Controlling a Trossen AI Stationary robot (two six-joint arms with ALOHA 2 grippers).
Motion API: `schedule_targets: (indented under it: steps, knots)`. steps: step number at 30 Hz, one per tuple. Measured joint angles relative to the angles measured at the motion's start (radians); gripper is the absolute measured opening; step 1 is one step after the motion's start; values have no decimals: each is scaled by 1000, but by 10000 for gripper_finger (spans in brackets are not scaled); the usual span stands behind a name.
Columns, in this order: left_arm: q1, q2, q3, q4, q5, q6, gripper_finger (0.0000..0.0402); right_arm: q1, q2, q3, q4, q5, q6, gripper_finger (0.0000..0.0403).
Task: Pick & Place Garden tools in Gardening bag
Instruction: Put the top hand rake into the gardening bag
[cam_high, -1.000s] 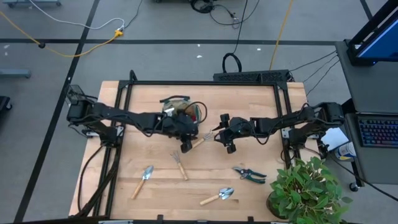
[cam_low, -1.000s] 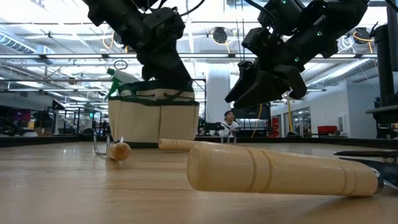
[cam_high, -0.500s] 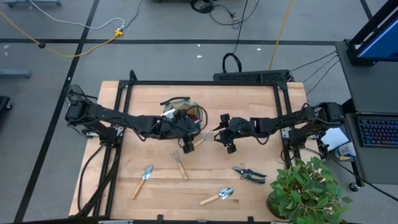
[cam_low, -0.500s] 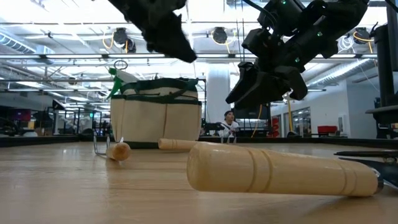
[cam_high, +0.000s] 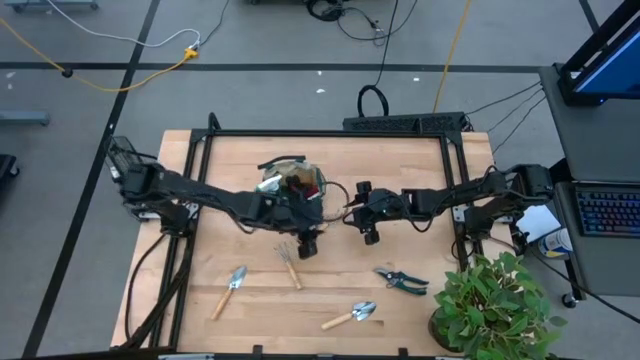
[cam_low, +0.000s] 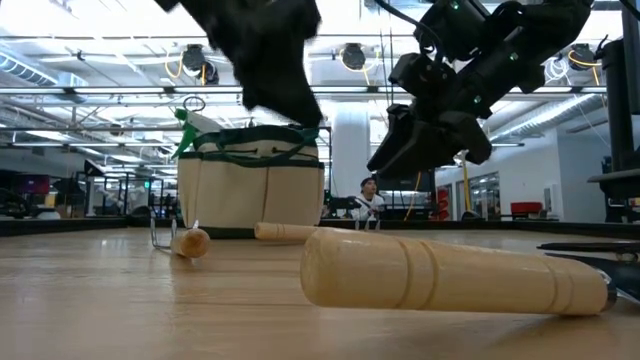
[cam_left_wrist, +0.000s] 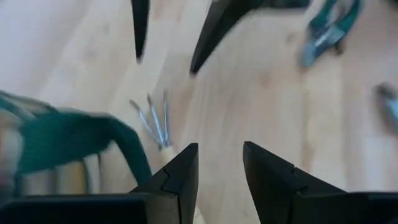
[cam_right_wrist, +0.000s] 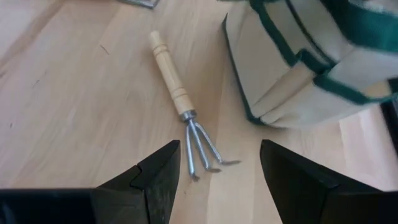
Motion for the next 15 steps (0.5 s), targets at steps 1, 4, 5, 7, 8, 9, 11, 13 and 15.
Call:
schedule_targets:
  steps: [1, 4, 5, 7, 8, 9, 11, 13, 15]
  knots:
    - [3, 29, 0, 22, 1, -7, 129, 0, 0, 0, -5, 0, 10, 212]
    - [11, 96, 0, 48, 2, -16, 129, 1, 0, 0, -20, -2, 48, 212]
    - [15, 116, 0, 54, 1, -29, 129, 1, 0, 0, -23, -2, 61, 212]
    - [25, 156, 1, 62, 1, -54, 129, 3, 0, 0, -33, -2, 84, 212]
    - [28, 169, 0, 55, -2, -56, 129, 4, 0, 0, -32, -1, 93, 212]
    - [30, 182, 0, 54, -4, -55, 129, 5, 0, 0, -33, -1, 101, 212]
    - [34, 203, 2, 68, -8, -50, 129, 5, 0, 0, -33, -2, 115, 212]
    - [38, 225, 2, 64, -8, -41, 129, 5, 0, 0, -36, -2, 118, 212]
    - [48, 241, 2, 58, -9, -32, 129, 5, 0, 0, -42, -2, 118, 212]
